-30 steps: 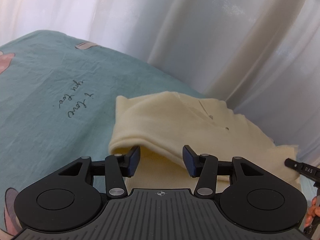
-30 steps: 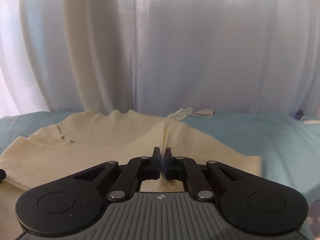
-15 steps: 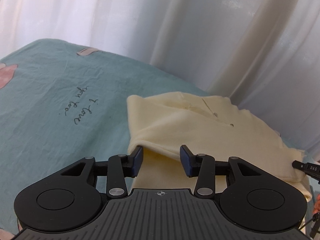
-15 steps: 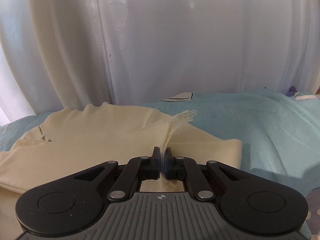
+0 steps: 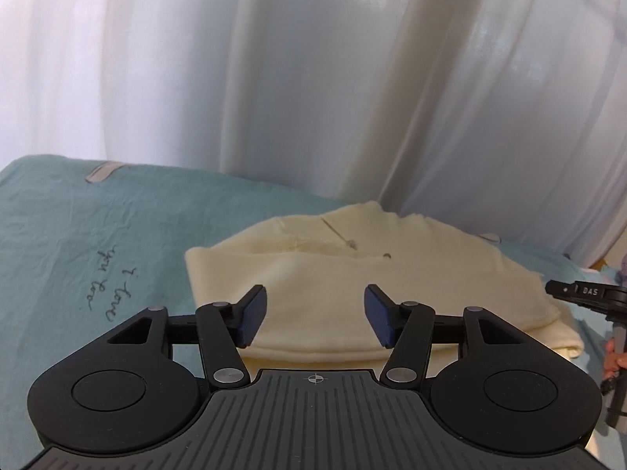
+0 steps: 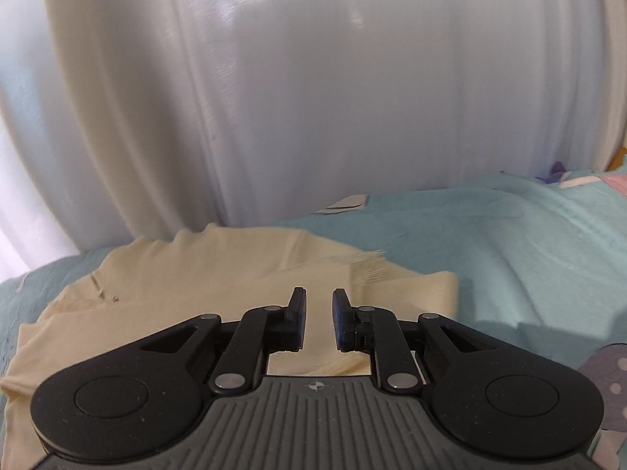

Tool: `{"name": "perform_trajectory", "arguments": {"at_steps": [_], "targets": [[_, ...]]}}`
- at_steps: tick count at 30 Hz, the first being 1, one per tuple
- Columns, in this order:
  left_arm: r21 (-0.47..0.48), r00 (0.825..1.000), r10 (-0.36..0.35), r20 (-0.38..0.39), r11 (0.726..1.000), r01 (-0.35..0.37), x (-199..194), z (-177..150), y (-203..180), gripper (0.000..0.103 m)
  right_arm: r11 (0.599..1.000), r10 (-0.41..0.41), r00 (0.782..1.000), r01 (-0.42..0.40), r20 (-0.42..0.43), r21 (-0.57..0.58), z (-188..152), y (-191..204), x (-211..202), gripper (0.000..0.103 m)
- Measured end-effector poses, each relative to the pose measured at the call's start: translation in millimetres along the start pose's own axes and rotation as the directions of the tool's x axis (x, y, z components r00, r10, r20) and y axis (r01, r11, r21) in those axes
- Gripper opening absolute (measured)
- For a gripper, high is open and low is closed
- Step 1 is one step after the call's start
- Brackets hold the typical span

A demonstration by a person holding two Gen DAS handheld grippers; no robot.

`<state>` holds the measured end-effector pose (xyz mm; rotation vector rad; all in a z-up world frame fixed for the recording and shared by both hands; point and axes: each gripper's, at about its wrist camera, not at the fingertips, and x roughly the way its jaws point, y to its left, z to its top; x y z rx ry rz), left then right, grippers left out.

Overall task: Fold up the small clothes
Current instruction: 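Move both grippers to the hem of the lengthwise-folded dress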

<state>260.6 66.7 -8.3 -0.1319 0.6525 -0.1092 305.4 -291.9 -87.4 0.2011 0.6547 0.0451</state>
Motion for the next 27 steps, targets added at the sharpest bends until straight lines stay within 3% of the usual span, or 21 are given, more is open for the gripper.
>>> {"name": "perform_trajectory", "arguments": {"at_steps": [2,4,6,13,17,24,27], "targets": [[0.049,0.997,0.065,-0.049,0.997,-0.062,30,-2,-8,0.047,0.999,0.006,0.999,-0.008,-0.033,-0.049,-9,9,12,0.014],[0.055,0.992,0.072,-0.100,0.996,-0.067,55,-5,-10,0.020,0.988,-0.035,0.999,0.038,0.019,-0.152,-17,16,14,0.010],[0.045,0.988,0.067,-0.136,0.997,-0.061,72,-7,-9,0.019,0.982,-0.063,0.998,0.068,0.032,-0.175,-16,16,17,0.010],[0.022,0.992,0.069,-0.101,0.997,-0.068,90,2,-7,0.022,0.983,-0.072,0.997,0.077,0.037,-0.164,-6,11,25,0.011],[0.016,0.988,0.074,-0.135,0.997,-0.073,80,1,-8,0.022,0.998,-0.050,0.999,0.049,-0.015,-0.048,-11,1,-4,0.011],[0.020,0.991,0.058,-0.121,0.998,-0.056,75,-6,0,0.021,0.990,-0.054,0.998,0.058,0.038,-0.125,-33,-8,-13,0.012],[0.040,0.992,0.068,-0.109,0.997,-0.064,77,-7,-3,0.021,0.997,-0.049,0.999,0.051,0.021,-0.065,-27,-13,-13,0.012]]}}
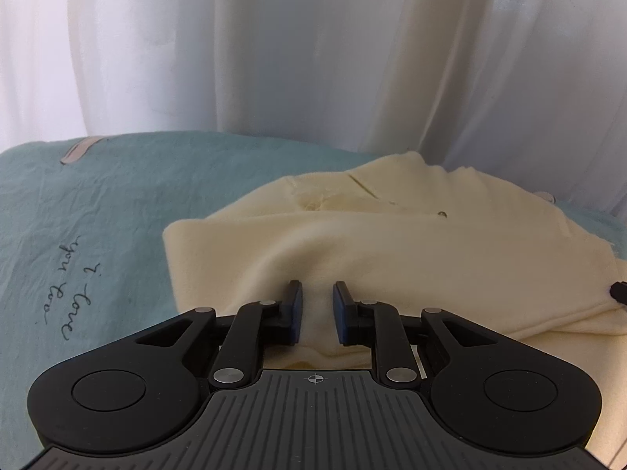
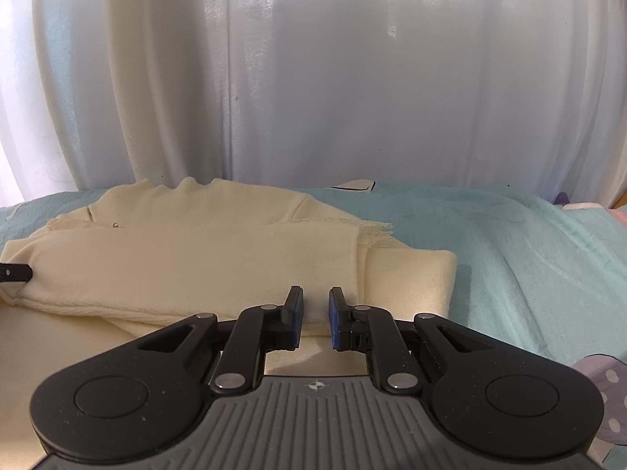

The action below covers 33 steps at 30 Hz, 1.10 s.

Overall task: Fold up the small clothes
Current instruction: 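Move both grippers to the hem of the lengthwise-folded dress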

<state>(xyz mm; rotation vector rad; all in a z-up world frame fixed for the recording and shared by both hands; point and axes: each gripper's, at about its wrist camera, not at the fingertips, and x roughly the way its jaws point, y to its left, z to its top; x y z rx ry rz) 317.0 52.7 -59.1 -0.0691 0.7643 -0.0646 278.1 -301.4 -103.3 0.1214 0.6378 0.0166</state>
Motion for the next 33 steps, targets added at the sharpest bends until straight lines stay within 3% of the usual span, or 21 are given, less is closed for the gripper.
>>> {"name": "perform_trajectory", "arguments": {"at_steps": [3,6,10,14,16,19,21,24,26,29,31,33], "targets": [[-0.064,1.000,-0.004,-0.019,0.998,0.003,-14,-3,9,0.022,0.999,0.018,0.999,-0.016,-0.051,0.035,-4,-1,-21,0.020],[-0.093,1.000,0.018,0.002,0.996,-0.017,-51,-15,21,0.026,0.989,0.137,0.983,-0.129,-0.124,0.071,-28,-4,-52,0.022],[-0.072,0.993,0.084,0.087,0.994,-0.078,-137,-43,44,0.049,0.968,0.247,0.937,-0.226,-0.246,0.113,-74,-7,-113,0.023],[-0.021,0.987,0.141,0.080,0.990,-0.140,-216,-74,62,0.058,0.955,0.294,0.884,-0.261,-0.364,0.138,-112,-20,-174,0.030],[-0.014,0.994,0.106,0.026,0.994,-0.106,-244,-87,68,0.067,0.955,0.294,0.859,-0.251,-0.419,0.157,-125,-28,-198,0.034],[-0.042,0.998,-0.004,-0.068,0.999,0.001,-268,-113,71,0.074,0.946,0.312,0.844,-0.233,-0.437,0.224,-136,-41,-221,0.036],[-0.081,0.984,-0.086,-0.154,0.994,0.074,-267,-132,71,0.074,0.946,0.301,0.843,-0.203,-0.446,0.254,-140,-49,-228,0.045],[-0.113,0.957,-0.104,-0.271,0.991,0.075,-256,-159,67,0.068,0.937,0.312,0.843,-0.197,-0.438,0.288,-148,-59,-232,0.046],[-0.124,0.944,-0.117,-0.309,0.989,0.082,-250,-172,66,0.063,0.911,0.363,0.823,-0.214,-0.437,0.353,-156,-64,-229,0.045],[-0.142,0.927,-0.139,-0.348,0.985,0.095,-243,-186,65,0.053,0.881,0.411,0.816,-0.242,-0.407,0.406,-162,-68,-229,0.044],[-0.167,0.912,-0.173,-0.373,0.979,0.117,-238,-194,65,0.046,0.860,0.436,0.807,-0.242,-0.399,0.450,-165,-73,-226,0.035],[-0.180,0.912,-0.194,-0.362,0.974,0.136,-237,-198,66,0.044,0.832,0.464,0.791,-0.234,-0.398,0.503,-170,-77,-222,0.021]]}}
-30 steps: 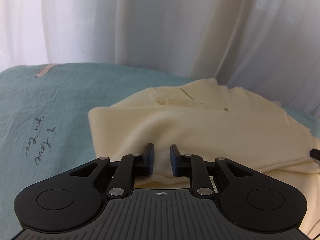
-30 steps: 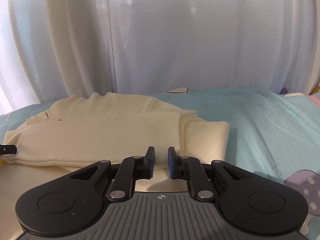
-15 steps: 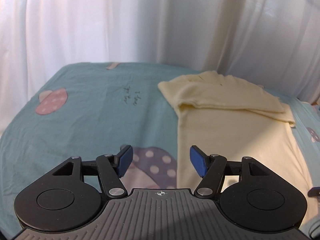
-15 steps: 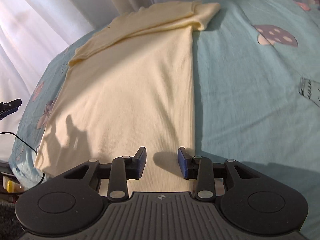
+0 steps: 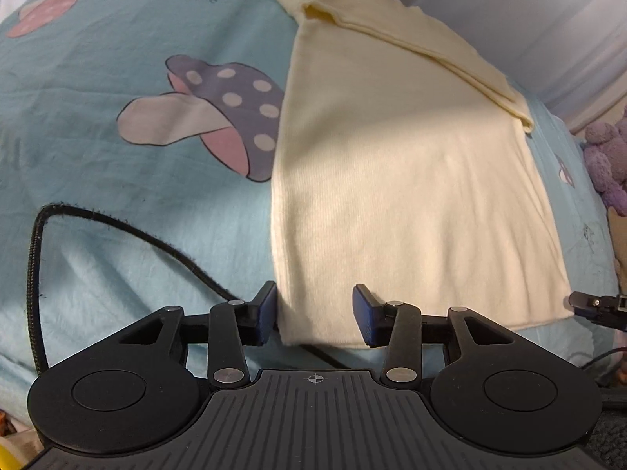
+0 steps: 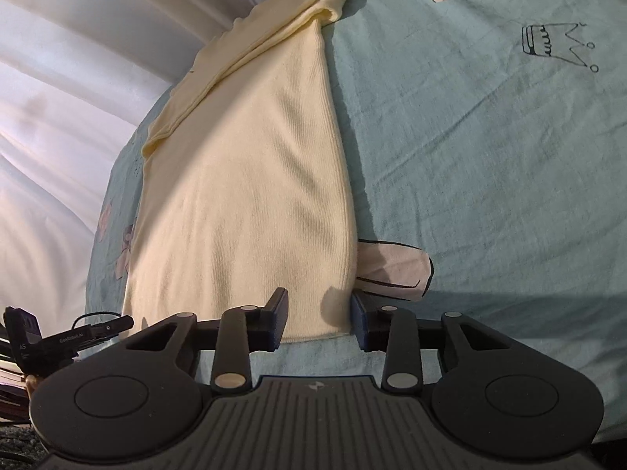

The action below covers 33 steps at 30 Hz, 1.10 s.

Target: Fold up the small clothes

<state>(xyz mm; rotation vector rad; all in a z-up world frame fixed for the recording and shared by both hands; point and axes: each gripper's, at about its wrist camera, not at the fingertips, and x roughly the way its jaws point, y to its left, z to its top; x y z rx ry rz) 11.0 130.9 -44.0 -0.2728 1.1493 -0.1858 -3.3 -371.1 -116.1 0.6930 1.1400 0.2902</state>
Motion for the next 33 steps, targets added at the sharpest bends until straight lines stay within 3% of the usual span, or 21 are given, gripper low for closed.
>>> {"name": "perform_trajectory", "arguments": {"at_steps": [2,4,8,12,17,21,26,28,29,30,31,33], "targets": [[-0.006,1.000,-0.011,-0.010,1.000,0.011,1,2,1,0.033,0.999,0.022,1.000,-0.022,-0.015,0.026,0,-3,4,0.015],[-0.031,0.999,-0.032,-0.034,0.999,0.031,4,4,2,0.012,0.999,0.026,0.999,-0.026,-0.023,0.023,-2,-2,6,0.010],[-0.025,0.998,-0.056,-0.009,0.998,0.056,1,5,1,0.010,0.999,0.044,0.999,-0.044,-0.024,0.016,-5,0,7,0.006],[-0.034,0.990,-0.100,0.095,0.994,0.103,-15,18,-4,0.009,0.996,0.086,0.996,-0.086,0.032,0.003,7,9,0,0.006],[-0.025,0.960,-0.132,0.246,0.990,0.142,-32,51,-14,0.009,0.992,0.121,0.979,-0.115,0.167,-0.045,46,32,-4,0.005],[-0.055,0.941,-0.079,0.329,0.993,0.103,-26,90,-17,0.009,0.988,0.086,0.950,-0.044,0.301,-0.145,87,59,7,0.005],[-0.103,0.912,0.066,0.404,0.994,-0.026,9,133,-20,0.012,0.961,-0.041,0.907,0.150,0.419,-0.231,126,81,35,0.007],[-0.140,0.886,0.171,0.430,0.983,-0.122,22,142,-19,0.015,0.944,-0.108,0.880,0.237,0.462,-0.230,133,84,40,0.019],[-0.141,0.876,0.192,0.442,0.980,-0.144,26,144,-18,0.017,0.933,-0.131,0.869,0.271,0.478,-0.238,134,84,41,0.031],[-0.126,0.877,0.180,0.445,0.982,-0.137,29,144,-16,0.025,0.919,-0.146,0.863,0.299,0.484,-0.256,134,83,43,0.034],[-0.107,0.885,0.155,0.438,0.987,-0.120,31,144,-13,0.037,0.913,-0.141,0.871,0.298,0.470,-0.279,134,81,45,0.035],[-0.056,0.900,0.110,0.422,0.994,-0.096,37,141,-10,0.044,0.910,-0.127,0.904,0.270,0.409,-0.314,134,76,55,0.040]]}}
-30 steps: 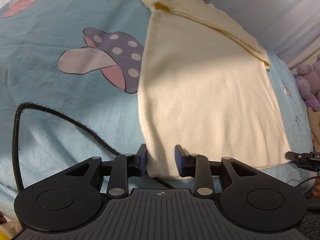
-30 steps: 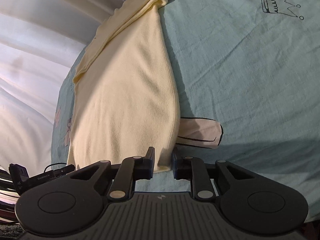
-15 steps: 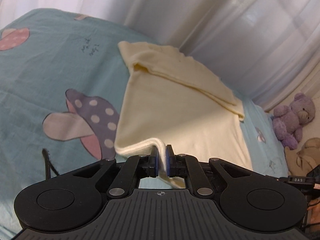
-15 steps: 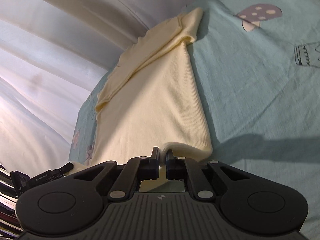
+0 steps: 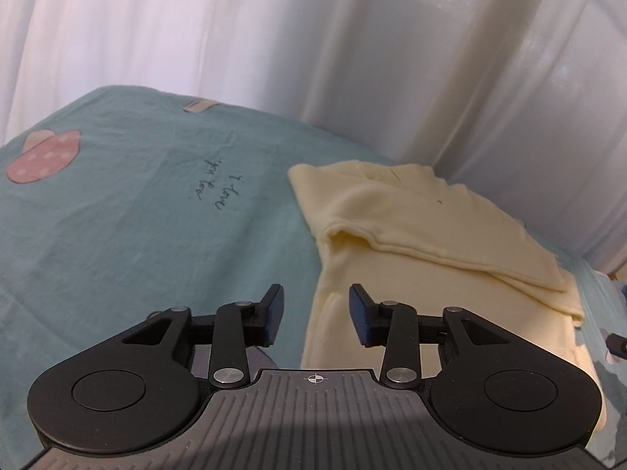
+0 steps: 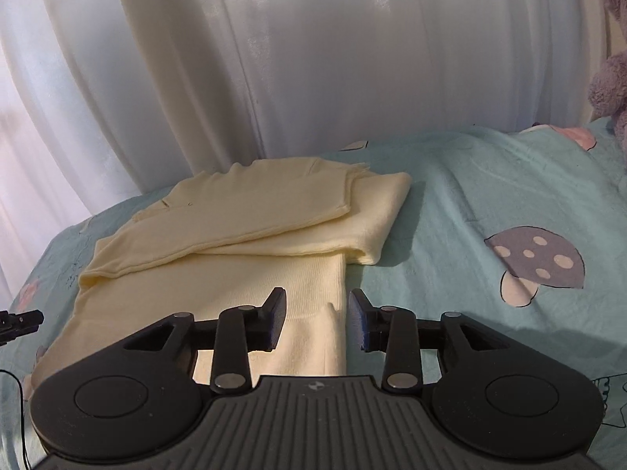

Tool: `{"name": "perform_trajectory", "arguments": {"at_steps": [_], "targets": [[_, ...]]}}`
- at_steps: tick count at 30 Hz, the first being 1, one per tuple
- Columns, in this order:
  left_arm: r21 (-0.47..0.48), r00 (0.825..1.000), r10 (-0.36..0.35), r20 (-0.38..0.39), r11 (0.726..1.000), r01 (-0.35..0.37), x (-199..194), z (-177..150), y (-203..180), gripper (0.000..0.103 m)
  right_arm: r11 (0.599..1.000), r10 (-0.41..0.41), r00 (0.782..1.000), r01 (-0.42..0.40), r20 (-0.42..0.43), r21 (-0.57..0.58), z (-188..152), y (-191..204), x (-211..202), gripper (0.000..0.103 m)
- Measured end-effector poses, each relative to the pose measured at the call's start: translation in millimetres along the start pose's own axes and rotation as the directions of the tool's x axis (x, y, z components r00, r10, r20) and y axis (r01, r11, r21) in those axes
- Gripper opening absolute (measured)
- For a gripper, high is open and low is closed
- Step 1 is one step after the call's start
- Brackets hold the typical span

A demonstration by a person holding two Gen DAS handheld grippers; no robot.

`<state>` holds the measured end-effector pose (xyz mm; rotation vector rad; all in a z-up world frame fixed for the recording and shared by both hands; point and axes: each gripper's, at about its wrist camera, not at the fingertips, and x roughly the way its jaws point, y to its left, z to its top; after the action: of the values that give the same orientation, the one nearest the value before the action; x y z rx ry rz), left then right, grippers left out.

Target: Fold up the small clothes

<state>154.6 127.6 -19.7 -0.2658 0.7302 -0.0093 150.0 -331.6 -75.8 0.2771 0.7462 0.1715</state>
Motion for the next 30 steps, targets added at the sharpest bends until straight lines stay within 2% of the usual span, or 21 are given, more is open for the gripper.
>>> {"name": "perform_trajectory", "arguments": {"at_steps": [3,5,7,8,9,13,16,18,22,24,26,27,30], "targets": [[0.091,0.998,-0.005,-0.059,0.996,0.010,12,-10,-2,0.047,1.000,-0.013,0.997,0.011,-0.077,-0.029,-7,0,15,0.041],[0.127,0.995,0.009,-0.096,0.992,0.004,19,-15,-5,0.045,0.999,-0.016,0.995,0.012,-0.098,-0.044,-10,1,18,0.038],[0.137,0.992,0.001,-0.123,0.990,0.016,25,-18,-9,0.034,0.997,-0.023,0.994,0.015,-0.106,-0.073,-13,4,17,0.029],[0.139,0.991,-0.011,-0.133,0.990,0.029,26,-18,-10,0.029,0.995,-0.035,0.994,0.025,-0.107,-0.094,-13,7,16,0.016],[0.147,0.990,-0.016,-0.137,0.988,0.037,28,-20,-12,0.021,0.992,-0.051,0.993,0.038,-0.106,-0.120,-14,11,16,0.009],[0.201,0.995,0.014,-0.102,0.980,0.007,23,-23,-21,0.012,0.978,-0.065,0.996,0.050,-0.065,-0.201,-15,24,5,0.009],[0.217,0.995,-0.038,-0.092,0.975,0.058,16,-23,-25,0.012,0.984,0.000,0.998,-0.011,-0.066,-0.180,-15,24,0,0.009],[0.221,0.991,-0.064,-0.115,0.971,0.088,19,-24,-27,0.012,0.984,-0.016,0.996,0.001,-0.083,-0.180,-16,23,4,0.010],[0.216,0.984,-0.054,-0.169,0.972,0.090,34,-26,-24,0.022,0.986,-0.038,0.991,0.016,-0.131,-0.163,-19,19,13,0.011],[0.214,0.981,-0.071,-0.179,0.971,0.109,35,-25,-23,0.021,0.986,-0.040,0.990,0.017,-0.134,-0.169,-21,19,15,0.010],[0.232,0.981,-0.064,-0.181,0.967,0.106,36,-24,-25,0.015,0.984,-0.053,0.990,0.030,-0.131,-0.175,-19,20,15,0.006],[0.241,0.982,-0.058,-0.181,0.965,0.102,37,-23,-26,0.011,0.983,-0.059,0.991,0.036,-0.120,-0.182,-16,21,13,0.006],[0.246,0.984,-0.085,-0.155,0.962,0.122,28,-11,-29,0.010,0.982,-0.051,0.998,0.043,-0.043,-0.182,2,22,5,0.005]]}}
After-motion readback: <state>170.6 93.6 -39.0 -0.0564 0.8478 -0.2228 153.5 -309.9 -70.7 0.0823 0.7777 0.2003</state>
